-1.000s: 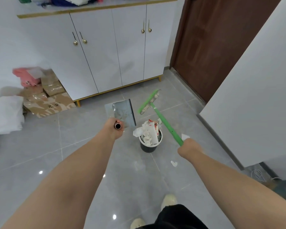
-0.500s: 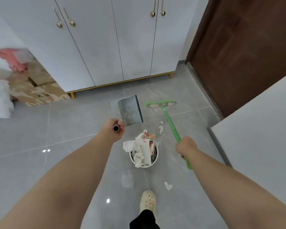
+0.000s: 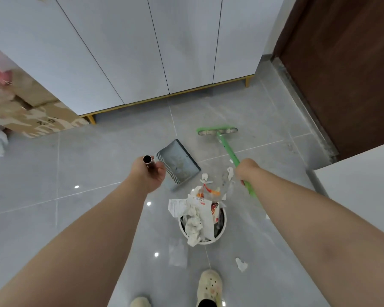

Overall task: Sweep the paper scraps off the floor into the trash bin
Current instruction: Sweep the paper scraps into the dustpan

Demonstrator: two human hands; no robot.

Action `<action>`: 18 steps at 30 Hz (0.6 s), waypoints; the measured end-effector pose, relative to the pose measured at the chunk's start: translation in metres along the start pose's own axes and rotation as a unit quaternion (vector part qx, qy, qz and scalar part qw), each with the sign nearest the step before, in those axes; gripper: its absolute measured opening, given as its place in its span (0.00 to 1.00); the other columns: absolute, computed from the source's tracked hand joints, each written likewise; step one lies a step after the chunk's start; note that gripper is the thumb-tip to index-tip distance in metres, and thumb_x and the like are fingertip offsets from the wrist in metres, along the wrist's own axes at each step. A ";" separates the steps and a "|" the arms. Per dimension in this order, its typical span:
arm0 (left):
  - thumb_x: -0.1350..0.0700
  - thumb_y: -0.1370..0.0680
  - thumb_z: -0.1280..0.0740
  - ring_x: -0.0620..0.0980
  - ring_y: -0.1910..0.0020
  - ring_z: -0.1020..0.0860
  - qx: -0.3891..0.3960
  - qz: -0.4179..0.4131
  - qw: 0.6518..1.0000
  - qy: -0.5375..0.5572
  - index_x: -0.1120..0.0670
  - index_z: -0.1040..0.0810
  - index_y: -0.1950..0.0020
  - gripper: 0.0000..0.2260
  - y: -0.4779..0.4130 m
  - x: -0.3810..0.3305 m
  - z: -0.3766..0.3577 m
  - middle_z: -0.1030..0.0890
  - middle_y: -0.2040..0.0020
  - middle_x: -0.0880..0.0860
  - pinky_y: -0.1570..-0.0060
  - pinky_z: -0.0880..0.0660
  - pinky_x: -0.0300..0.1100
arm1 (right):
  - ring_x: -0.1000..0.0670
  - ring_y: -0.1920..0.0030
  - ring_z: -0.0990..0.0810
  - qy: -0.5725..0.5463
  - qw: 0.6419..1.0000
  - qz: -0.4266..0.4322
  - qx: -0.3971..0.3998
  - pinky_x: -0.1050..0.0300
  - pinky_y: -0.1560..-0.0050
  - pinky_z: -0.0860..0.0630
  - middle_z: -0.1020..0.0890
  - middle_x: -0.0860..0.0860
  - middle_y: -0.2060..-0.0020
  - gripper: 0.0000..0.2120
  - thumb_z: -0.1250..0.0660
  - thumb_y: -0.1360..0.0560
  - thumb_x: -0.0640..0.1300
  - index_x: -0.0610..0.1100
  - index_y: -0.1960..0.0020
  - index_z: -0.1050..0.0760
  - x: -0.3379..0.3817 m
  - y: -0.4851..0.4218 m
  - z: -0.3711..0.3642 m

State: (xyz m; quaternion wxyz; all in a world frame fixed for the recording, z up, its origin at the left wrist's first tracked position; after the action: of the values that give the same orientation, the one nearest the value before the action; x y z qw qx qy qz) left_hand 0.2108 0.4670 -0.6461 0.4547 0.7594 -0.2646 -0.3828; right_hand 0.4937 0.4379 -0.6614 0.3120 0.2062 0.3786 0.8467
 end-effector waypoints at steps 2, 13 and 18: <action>0.58 0.21 0.48 0.47 0.85 0.31 -0.032 -0.021 0.999 -0.028 0.54 0.38 0.62 0.10 -0.002 -0.013 0.003 0.33 0.69 0.52 0.81 0.33 0.28 | 0.46 0.78 0.27 0.001 0.999 -0.009 0.044 0.67 0.88 0.39 0.25 0.42 0.77 0.06 0.36 0.24 0.32 0.31 0.59 0.30 0.002 -0.007 -0.010; 0.55 0.24 0.33 0.54 0.51 0.25 -0.147 -0.234 0.882 -0.381 0.55 0.26 0.51 0.06 0.010 -0.060 0.006 0.26 0.49 0.54 0.51 0.22 0.48 | 0.50 0.71 0.34 0.056 0.994 -0.030 0.091 0.60 0.77 0.35 0.36 0.46 0.66 0.21 0.46 0.21 0.39 0.38 0.28 0.39 -0.072 0.016 -0.070; 0.46 0.23 0.38 0.57 0.53 0.21 -0.202 -0.262 0.858 -0.392 0.57 0.24 0.55 0.15 0.024 -0.066 -0.002 0.23 0.59 0.53 0.47 0.24 0.48 | 0.46 0.51 0.23 0.125 0.990 -0.048 0.039 0.58 0.57 0.28 0.25 0.45 0.49 0.20 0.43 0.22 0.42 0.41 0.30 0.34 -0.106 0.033 -0.050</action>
State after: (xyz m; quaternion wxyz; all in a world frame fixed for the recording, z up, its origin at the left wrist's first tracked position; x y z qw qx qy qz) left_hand 0.1736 0.5069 -0.6018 0.3397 0.4787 -0.1291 -0.7992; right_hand 0.5286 0.3224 -0.6801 0.2937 0.0924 0.4571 0.8344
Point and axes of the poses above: each hand's wrist, its own y-axis away from the middle knuckle, its own z-axis out of the back of the hand, x = y × z, the point moved 9 cm from there along -y, towards the middle knuckle
